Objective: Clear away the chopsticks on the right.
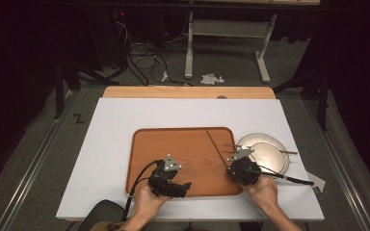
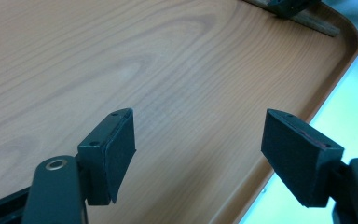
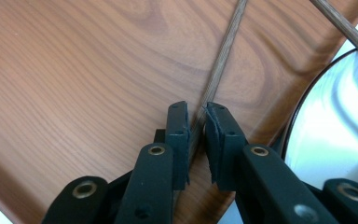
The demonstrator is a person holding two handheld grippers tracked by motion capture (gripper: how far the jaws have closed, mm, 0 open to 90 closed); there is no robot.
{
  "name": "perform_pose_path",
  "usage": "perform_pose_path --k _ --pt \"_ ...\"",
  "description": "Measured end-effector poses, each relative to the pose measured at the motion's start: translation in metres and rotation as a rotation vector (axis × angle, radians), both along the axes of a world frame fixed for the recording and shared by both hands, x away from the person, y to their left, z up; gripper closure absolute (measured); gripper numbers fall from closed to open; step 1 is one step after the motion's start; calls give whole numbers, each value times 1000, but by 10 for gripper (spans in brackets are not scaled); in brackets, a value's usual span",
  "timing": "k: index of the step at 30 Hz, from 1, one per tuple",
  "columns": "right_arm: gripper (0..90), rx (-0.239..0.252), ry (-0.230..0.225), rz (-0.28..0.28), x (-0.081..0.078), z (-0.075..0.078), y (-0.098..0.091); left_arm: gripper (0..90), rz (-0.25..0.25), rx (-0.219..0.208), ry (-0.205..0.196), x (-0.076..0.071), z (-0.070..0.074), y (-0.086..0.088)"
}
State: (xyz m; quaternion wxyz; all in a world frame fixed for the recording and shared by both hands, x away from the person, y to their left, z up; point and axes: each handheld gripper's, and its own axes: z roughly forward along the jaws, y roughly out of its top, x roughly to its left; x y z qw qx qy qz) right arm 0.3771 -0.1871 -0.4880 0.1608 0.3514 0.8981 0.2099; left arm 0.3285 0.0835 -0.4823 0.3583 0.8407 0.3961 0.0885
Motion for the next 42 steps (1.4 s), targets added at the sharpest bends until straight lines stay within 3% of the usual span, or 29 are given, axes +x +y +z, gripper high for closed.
perform_pose_path --k 11,18,22,25,32,34,42 --pt "722 16 -1 7 -1 2 0 261 0 3 -3 0 0 0" --pt "713 103 -28 34 -9 18 -7 261 3 2 -1 1 0 1" --pt "701 181 -54 41 -13 38 -19 261 7 -2 -4 1 1 2" --pt "689 210 -83 46 -12 50 -30 261 7 -3 -1 1 0 2" --pt "678 209 -129 20 -3 73 -59 261 12 -4 1 2 0 2" --pt "680 208 -143 -13 4 82 -74 261 13 -5 1 2 0 2" --pt "688 207 -171 -91 23 91 -112 261 13 -6 1 2 0 3"
